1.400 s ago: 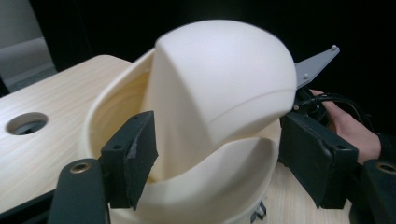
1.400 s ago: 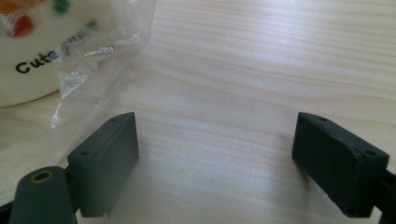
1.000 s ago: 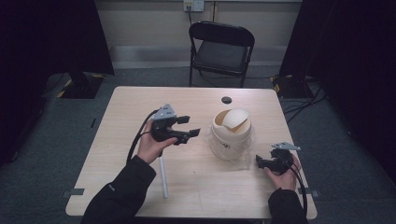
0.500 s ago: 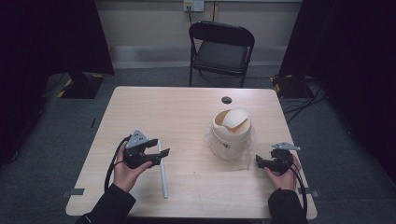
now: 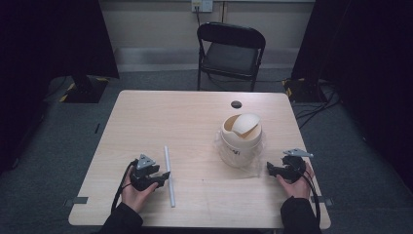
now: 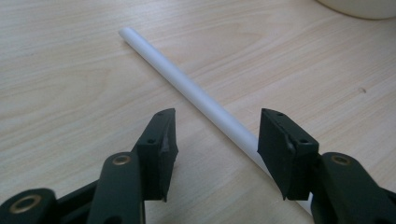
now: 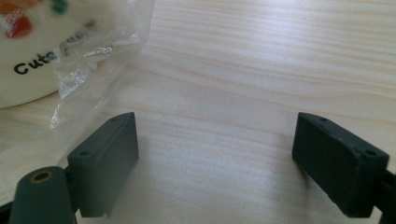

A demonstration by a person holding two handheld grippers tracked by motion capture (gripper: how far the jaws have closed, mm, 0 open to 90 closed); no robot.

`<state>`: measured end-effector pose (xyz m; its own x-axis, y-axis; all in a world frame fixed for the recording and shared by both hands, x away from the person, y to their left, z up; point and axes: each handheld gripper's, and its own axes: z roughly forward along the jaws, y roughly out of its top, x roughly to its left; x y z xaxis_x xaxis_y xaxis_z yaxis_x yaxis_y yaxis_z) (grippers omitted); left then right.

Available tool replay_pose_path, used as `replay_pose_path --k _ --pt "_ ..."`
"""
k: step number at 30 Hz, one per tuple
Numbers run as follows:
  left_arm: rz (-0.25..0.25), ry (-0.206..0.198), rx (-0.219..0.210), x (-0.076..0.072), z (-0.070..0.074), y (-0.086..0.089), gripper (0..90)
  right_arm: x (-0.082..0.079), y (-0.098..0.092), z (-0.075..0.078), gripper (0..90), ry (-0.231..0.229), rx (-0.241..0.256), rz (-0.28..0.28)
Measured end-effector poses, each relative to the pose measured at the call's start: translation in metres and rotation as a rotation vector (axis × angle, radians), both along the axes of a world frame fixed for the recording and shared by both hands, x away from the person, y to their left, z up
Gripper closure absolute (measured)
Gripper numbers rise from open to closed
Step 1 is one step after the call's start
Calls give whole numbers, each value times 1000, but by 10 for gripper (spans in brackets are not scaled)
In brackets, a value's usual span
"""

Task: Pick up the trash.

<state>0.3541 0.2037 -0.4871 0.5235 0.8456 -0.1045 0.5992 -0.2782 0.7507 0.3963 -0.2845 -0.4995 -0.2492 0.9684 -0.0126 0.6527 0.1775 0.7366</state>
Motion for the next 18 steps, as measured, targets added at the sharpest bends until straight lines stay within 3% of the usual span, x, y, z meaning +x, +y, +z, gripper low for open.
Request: replay_pose_path --k 2,6,13,18 --pt "2 4 -16 0 -2 -3 481 0 0 0 139 -1 0 -2" --pt "6 13 24 1 -6 -6 498 0 0 0 140 -1 1 -2" --pt "30 14 27 2 -6 -3 623 -2 0 0 160 -5 -1 -7" --pt "50 28 0 5 -6 2 704 -6 0 1 301 -26 10 -26"
